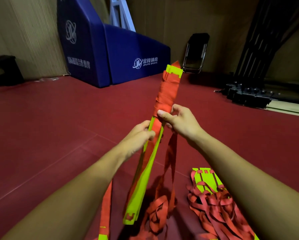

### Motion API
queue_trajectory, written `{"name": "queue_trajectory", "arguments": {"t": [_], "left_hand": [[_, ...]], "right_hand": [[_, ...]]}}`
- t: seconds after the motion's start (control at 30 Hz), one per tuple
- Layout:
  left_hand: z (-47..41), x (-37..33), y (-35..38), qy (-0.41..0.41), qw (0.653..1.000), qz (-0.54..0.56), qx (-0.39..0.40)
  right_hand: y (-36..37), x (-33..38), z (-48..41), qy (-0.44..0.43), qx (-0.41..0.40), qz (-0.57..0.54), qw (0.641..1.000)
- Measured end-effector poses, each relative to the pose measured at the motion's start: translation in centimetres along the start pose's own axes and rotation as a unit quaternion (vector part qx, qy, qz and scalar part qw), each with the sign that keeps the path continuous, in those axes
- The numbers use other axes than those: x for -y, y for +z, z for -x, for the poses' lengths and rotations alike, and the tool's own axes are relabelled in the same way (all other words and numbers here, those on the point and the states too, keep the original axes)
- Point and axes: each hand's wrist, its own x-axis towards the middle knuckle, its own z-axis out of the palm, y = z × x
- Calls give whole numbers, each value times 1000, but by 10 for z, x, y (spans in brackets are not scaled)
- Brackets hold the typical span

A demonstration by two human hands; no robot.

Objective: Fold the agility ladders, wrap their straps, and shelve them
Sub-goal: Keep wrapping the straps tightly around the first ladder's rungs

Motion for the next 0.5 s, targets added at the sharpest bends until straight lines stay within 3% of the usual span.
{"name": "queue_trajectory", "arguments": {"t": [0.1,0.17,0.27,0.37,0.5], "left_hand": [[0,5,7,22,986,-159,-42],[0,9,11,33,954,-283,-94],[0,10,14,23,910,-380,-167],[-1,11,16,12,887,-417,-196],[-2,10,15,-3,913,-350,-208]], "right_hand": [[4,0,0,-2,-35,5,999],[7,1,1,-1,-36,-6,999],[11,-1,0,-3,-47,28,999],[16,-1,0,-6,-57,79,995],[11,6,0,4,6,77,997]]}}
